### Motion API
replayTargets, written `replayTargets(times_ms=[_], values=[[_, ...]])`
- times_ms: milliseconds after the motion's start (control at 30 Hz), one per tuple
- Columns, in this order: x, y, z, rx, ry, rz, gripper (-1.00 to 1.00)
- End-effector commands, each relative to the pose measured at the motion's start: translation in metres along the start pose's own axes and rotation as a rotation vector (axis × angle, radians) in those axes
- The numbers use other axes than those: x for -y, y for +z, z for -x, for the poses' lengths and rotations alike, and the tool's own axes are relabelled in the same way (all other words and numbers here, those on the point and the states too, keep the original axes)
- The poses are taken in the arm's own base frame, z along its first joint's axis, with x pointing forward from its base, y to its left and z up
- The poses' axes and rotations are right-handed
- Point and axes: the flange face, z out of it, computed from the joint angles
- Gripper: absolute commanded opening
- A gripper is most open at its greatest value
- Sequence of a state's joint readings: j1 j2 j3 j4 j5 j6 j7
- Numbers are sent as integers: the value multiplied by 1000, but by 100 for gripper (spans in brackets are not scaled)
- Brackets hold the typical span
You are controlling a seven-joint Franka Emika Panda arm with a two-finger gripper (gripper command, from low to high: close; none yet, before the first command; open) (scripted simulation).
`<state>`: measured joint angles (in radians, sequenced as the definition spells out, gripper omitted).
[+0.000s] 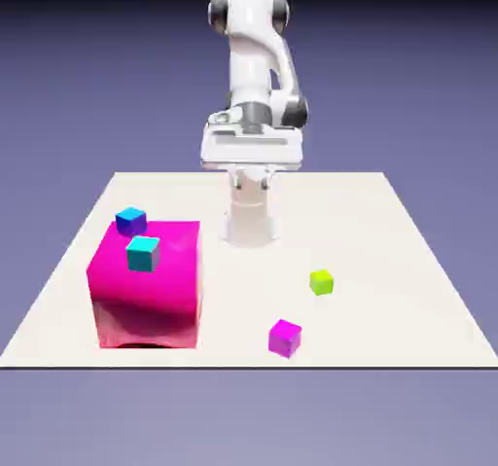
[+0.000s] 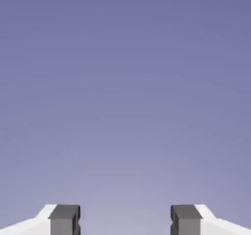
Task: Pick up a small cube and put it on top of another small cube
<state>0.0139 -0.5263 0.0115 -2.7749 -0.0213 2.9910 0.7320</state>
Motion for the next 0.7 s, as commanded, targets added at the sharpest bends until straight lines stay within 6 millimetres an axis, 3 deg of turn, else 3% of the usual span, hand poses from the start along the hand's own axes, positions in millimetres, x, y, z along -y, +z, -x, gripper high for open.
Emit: replayTargets(times_ms=[0, 333, 667], values=[[6, 10, 2, 34, -35, 29, 0], [52, 116, 36, 367, -381, 317, 0], [68, 216, 91, 674, -700, 589, 0]])
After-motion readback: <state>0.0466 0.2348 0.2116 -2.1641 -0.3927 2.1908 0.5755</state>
